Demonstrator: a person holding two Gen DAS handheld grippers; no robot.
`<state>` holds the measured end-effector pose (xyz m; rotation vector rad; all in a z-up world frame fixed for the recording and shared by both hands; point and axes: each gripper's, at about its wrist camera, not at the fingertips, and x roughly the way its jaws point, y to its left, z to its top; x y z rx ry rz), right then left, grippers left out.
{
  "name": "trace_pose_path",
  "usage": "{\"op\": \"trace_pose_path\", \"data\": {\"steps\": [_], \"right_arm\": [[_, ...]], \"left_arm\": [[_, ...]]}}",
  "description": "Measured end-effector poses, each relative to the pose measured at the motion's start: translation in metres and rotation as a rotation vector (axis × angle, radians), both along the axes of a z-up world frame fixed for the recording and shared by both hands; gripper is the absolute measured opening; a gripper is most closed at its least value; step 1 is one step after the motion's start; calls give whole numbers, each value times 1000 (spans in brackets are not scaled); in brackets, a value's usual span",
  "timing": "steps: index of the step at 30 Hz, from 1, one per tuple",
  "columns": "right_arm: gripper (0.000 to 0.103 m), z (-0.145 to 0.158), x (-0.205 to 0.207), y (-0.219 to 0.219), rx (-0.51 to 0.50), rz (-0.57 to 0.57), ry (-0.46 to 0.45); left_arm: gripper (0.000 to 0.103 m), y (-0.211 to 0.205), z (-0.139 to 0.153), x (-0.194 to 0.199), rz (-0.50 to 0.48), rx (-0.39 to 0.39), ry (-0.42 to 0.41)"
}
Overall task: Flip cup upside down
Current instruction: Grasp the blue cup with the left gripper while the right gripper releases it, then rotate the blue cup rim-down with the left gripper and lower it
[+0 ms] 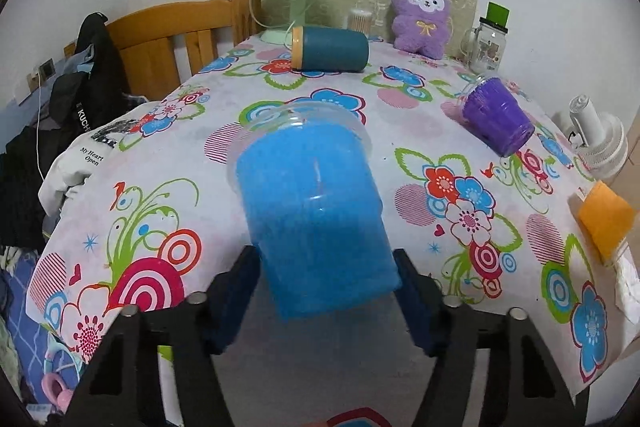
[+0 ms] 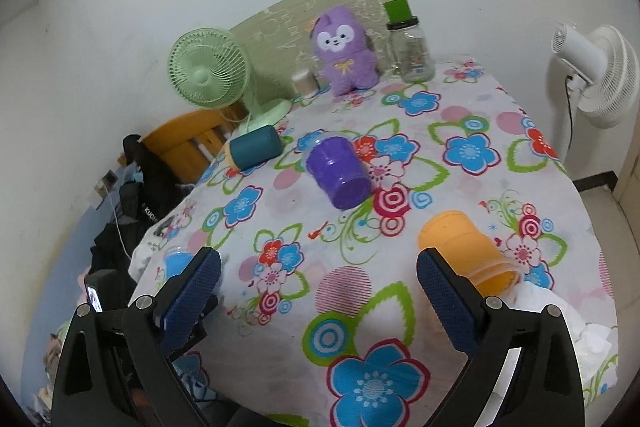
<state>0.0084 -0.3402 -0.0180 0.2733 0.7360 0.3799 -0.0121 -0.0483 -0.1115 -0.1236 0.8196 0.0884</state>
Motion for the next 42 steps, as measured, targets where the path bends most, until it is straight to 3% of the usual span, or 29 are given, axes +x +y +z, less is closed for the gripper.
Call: {"op": "trace_pose_path", "data": {"steps": [11,13,14,18,34,42], "right_arm": [[100,2,-6,13,0,23,-4],[100,3,-7,16,0,29,-7],[100,3,-7,18,-1,34,-8],[100,3,-8,25,-5,54,-9],[100,-6,-9,54,-24,131,8],[100,-9,-12,62,-35,155,15]], "left_arm": [[64,9,28,-13,-3,5,-87],[63,11,35,-15,-3,6,-103],[58,12,37,-15,-2,6,-109],[57,15,47,-16,-6,10,-128],[58,19,97,-18,-32,23,-152],[55,17,102,-19,-49,28,-161]]}}
